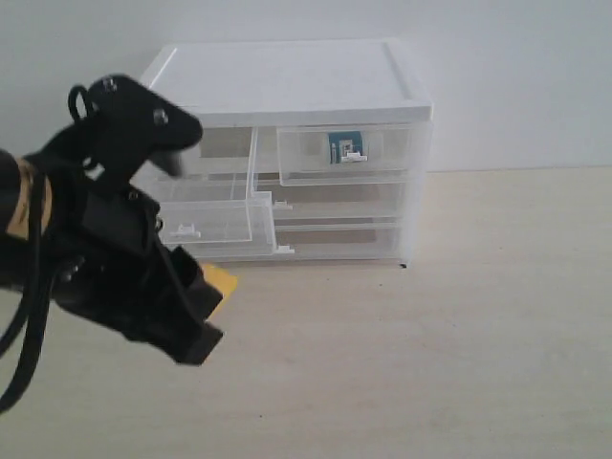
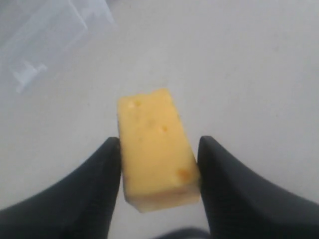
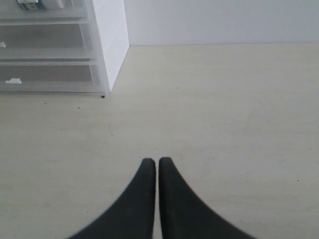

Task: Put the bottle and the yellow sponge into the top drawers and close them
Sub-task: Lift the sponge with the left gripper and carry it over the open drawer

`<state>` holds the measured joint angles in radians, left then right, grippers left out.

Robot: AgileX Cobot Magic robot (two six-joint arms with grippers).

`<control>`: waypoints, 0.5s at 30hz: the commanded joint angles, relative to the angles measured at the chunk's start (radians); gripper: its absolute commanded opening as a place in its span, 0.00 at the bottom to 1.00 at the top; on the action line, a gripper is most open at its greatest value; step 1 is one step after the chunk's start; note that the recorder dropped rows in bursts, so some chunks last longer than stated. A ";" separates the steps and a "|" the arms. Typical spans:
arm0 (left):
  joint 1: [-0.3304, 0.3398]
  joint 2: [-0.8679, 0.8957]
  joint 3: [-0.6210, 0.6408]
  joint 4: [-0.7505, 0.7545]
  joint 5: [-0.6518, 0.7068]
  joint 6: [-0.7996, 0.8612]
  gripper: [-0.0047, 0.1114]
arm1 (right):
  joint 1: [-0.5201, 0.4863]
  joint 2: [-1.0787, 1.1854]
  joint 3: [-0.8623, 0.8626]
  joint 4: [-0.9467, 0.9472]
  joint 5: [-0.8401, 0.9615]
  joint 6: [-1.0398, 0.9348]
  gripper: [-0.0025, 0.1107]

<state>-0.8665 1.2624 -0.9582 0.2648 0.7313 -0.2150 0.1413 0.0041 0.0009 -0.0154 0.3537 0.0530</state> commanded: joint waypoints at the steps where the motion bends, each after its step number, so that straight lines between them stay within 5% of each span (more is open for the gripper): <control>1: -0.004 -0.011 -0.106 0.023 0.033 0.023 0.08 | -0.003 -0.004 -0.001 0.002 -0.006 -0.004 0.02; 7: 0.062 -0.009 -0.162 0.091 0.024 0.031 0.08 | -0.003 -0.004 -0.001 0.002 -0.006 -0.004 0.02; 15: 0.194 0.031 -0.162 0.099 -0.095 0.356 0.08 | -0.003 -0.004 -0.001 0.002 -0.006 -0.004 0.02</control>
<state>-0.7088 1.2695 -1.1137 0.3574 0.6881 0.0379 0.1413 0.0041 0.0009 -0.0154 0.3537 0.0530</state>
